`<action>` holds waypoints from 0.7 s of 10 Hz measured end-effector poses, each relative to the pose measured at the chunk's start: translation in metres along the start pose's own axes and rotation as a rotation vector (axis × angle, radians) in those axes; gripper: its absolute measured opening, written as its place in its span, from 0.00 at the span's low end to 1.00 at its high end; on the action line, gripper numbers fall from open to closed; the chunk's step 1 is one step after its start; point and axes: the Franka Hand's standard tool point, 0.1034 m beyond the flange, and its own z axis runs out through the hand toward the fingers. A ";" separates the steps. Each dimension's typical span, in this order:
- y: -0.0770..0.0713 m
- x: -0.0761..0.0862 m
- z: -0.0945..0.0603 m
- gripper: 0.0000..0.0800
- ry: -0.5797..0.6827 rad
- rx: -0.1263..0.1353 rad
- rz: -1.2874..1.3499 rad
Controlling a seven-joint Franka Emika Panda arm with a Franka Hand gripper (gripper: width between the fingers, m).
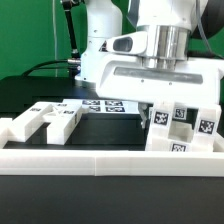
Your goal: Assemble chair
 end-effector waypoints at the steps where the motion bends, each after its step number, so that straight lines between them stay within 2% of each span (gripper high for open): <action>1: 0.001 0.000 -0.011 0.04 -0.013 0.007 0.008; 4: 0.006 -0.002 -0.033 0.04 -0.079 0.015 0.016; 6: 0.009 -0.006 -0.031 0.04 -0.124 0.005 0.019; 7: 0.012 -0.010 -0.031 0.04 -0.201 -0.006 0.021</action>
Offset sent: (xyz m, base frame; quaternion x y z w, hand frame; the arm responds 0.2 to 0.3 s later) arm -0.0096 -0.0056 0.0352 0.0076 -0.1006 0.0261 0.9946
